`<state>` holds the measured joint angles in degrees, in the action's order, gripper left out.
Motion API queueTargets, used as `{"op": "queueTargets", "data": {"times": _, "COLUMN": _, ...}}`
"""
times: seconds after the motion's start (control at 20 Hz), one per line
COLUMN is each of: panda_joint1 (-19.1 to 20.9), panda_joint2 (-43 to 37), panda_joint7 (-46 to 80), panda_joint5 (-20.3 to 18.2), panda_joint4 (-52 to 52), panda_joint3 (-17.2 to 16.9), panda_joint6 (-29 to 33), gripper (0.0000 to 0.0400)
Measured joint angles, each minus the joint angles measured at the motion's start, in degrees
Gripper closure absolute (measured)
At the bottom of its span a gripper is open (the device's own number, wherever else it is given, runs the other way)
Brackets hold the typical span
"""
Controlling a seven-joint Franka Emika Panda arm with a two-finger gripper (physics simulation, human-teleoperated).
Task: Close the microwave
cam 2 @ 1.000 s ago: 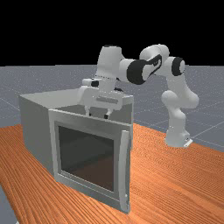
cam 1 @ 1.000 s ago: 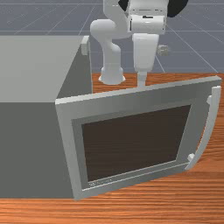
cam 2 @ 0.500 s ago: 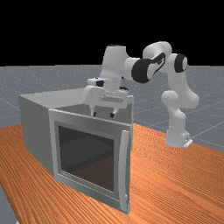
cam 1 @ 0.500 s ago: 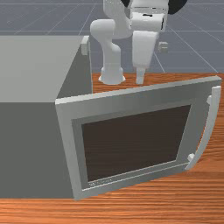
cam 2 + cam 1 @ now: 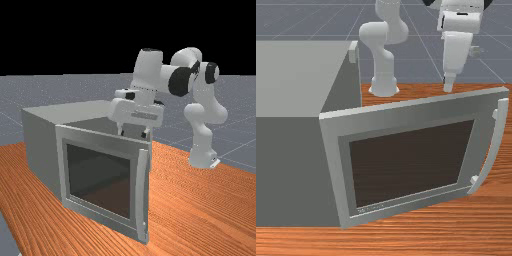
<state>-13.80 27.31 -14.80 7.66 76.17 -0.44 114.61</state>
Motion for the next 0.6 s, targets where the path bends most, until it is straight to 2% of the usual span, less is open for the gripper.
{"op": "queueTargets", "data": {"times": 0.1, "panda_joint1": -2.75, "panda_joint2": 2.61, "panda_joint7": 2.36, "panda_joint5": 1.42, "panda_joint4": -4.24, "panda_joint3": 0.33, "panda_joint6": -2.21, "gripper": 0.0005}}
{"op": "queueTargets", "data": {"times": 0.15, "panda_joint1": -2.52, "panda_joint2": 3.06, "panda_joint7": 1.36, "panda_joint5": 0.85, "panda_joint4": -4.93, "panda_joint3": 0.58, "panda_joint6": -2.25, "gripper": 0.0027}}
{"op": "queueTargets", "data": {"times": 0.2, "panda_joint1": -2.72, "panda_joint2": 3.93, "panda_joint7": 2.11, "panda_joint5": 1.07, "panda_joint4": -6.42, "panda_joint3": 0.32, "panda_joint6": -3.08, "gripper": 0.0031}}
{"op": "queueTargets", "data": {"times": 0.35, "panda_joint1": -4.02, "panda_joint2": 5.68, "panda_joint7": 5.57, "panda_joint5": 2.64, "panda_joint4": -9.75, "panda_joint3": -0.91, "panda_joint6": -5.77, "gripper": 0.0025}}
{"op": "queueTargets", "data": {"times": 0.45, "panda_joint1": -3.70, "panda_joint2": 2.26, "panda_joint7": 6.24, "panda_joint5": 2.25, "panda_joint4": -3.92, "panda_joint3": -0.78, "panda_joint6": -1.89, "gripper": 0.0007}}
{"op": "queueTargets", "data": {"times": 0.6, "panda_joint1": -4.02, "panda_joint2": -0.99, "panda_joint7": 7.03, "panda_joint5": 2.67, "panda_joint4": 1.15, "panda_joint3": -0.76, "panda_joint6": 0.20, "gripper": 0.0002}}
